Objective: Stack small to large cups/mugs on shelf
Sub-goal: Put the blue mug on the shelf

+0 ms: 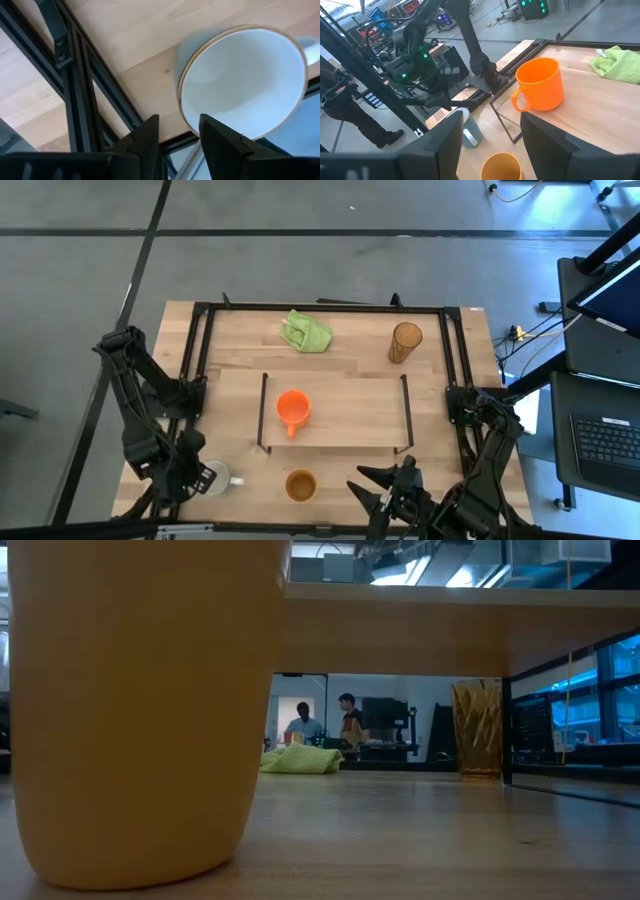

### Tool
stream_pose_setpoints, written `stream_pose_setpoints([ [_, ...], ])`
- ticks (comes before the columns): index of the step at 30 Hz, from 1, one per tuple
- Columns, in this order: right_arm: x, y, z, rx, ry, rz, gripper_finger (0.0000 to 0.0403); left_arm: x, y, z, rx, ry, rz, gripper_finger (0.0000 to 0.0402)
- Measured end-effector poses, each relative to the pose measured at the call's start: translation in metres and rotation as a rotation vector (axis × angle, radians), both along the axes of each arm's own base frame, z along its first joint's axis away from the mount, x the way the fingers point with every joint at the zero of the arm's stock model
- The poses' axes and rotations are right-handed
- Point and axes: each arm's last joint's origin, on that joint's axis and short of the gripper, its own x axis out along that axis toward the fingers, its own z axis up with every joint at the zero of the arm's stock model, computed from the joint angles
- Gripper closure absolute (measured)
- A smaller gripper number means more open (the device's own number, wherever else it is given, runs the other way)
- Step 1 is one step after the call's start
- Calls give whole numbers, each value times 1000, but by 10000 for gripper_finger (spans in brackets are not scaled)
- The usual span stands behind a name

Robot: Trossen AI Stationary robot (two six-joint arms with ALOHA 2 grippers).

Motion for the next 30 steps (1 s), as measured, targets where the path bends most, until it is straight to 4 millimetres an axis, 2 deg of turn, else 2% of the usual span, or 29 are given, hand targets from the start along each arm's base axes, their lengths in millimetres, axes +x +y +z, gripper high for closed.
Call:
stream_pose_setpoints([
  [4,3,-2,0,1,0,-8,203,0,0,0,-9,-10,2,267],
  [11,4,-2,1,17,-13,-10,203,3,-3,-22,-45,-28,11,267],
  [19,4,-1,1,24,-18,-9,203,-1,3,-34,6,13,8,267],
  [30,4,-1,1,16,-14,-9,203,5,4,-55,-44,-29,26,267],
])
